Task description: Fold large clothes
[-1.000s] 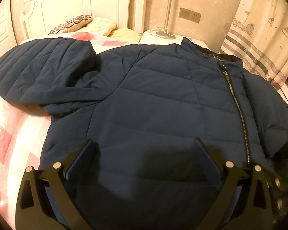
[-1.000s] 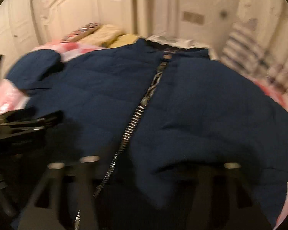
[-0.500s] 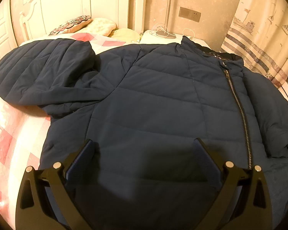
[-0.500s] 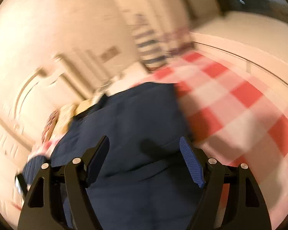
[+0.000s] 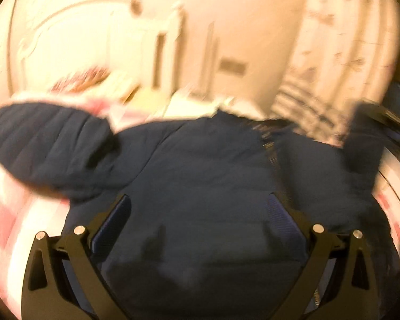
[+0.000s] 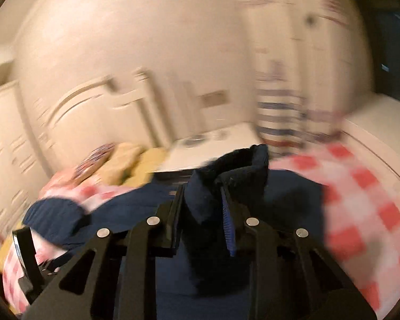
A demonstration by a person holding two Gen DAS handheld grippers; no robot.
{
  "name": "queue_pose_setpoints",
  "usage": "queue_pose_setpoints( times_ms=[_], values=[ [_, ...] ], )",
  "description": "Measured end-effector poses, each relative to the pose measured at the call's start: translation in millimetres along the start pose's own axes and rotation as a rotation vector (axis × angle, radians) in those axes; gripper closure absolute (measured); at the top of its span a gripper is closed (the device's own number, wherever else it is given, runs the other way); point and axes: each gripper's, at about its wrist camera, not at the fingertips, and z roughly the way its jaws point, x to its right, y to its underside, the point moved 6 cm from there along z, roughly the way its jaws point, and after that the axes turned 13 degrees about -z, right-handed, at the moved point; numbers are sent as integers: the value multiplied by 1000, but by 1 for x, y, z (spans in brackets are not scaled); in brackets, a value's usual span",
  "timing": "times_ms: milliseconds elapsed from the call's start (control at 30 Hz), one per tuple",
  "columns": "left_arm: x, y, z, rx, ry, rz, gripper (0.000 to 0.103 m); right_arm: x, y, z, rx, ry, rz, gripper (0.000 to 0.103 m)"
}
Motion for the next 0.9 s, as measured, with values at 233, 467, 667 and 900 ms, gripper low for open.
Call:
queue_pose_setpoints(
  times_ms=[233,467,667,900],
  values=[
    [-19,1,22,-125,5,-104,2,-108,-17,44,-114,-356,-147,30],
    [-42,0,37,-218,74,-246,3,9,23,11,-140,18,-63,27],
    [-38,4,36,-224,103,-239,3,116,114,25,-388,199,116,28],
    [-38,7,37,-280,192,-299,3,124,114,27,-370,191,162,29]
  ],
)
